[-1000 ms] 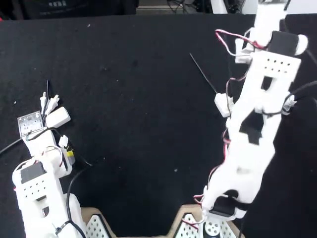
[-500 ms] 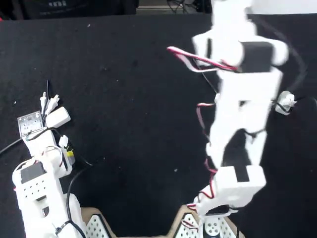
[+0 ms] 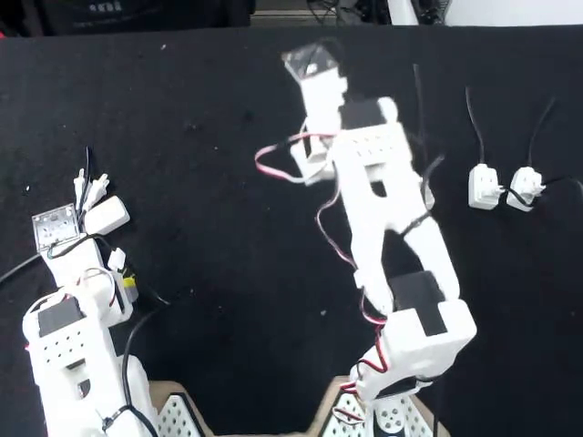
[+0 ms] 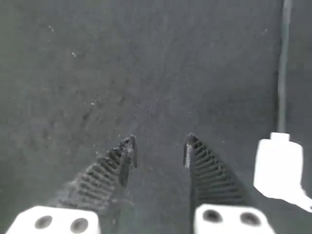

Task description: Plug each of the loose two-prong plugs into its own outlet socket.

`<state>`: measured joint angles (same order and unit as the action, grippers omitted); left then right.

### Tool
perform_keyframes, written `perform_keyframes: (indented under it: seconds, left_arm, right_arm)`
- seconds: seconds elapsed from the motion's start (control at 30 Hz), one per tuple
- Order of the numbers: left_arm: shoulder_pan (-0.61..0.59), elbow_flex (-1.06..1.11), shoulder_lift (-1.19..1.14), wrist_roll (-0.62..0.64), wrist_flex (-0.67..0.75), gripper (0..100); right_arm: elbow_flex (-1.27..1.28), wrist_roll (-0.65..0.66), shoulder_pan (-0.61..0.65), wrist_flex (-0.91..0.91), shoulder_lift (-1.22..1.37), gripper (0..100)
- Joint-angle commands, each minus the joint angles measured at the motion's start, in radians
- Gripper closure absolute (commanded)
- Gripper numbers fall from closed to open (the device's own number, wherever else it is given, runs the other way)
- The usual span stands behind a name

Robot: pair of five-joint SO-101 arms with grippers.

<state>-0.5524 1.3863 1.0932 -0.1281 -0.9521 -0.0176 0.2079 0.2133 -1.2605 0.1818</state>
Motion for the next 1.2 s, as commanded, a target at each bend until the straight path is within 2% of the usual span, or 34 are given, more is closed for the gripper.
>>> perform_keyframes:
  seconds: [0.0, 0.17, 0.43, 0.67, 0.97, 1.17]
  left_arm:
    - [0.002, -0.042, 0.012, 0.008, 0.015, 76]
    - [0.002, -0.008, 0.012, 0.008, 0.094, 76]
    - [0.001, -0.004, 0.012, 0.008, 0.097, 76]
    - [-0.002, 0.015, 0.012, 0.006, 0.095, 76]
    - [-0.001, 0.018, 0.012, 0.008, 0.089, 76]
    - [0.001, 0.018, 0.012, 0.008, 0.089, 76]
  right_arm:
    - [0.151, 0.064, -0.048, 0.158, -0.018, 84.6]
    - [0.308, 0.126, -0.143, 0.287, -0.018, 84.6]
    - [0.374, 0.178, -0.321, 0.459, -0.018, 84.4]
    - [0.323, 0.173, -0.350, 0.514, 0.101, 84.6]
    - [0.150, 0.169, -0.445, 0.474, 0.228, 84.6]
    - [0.120, 0.169, -0.430, 0.473, 0.263, 84.6]
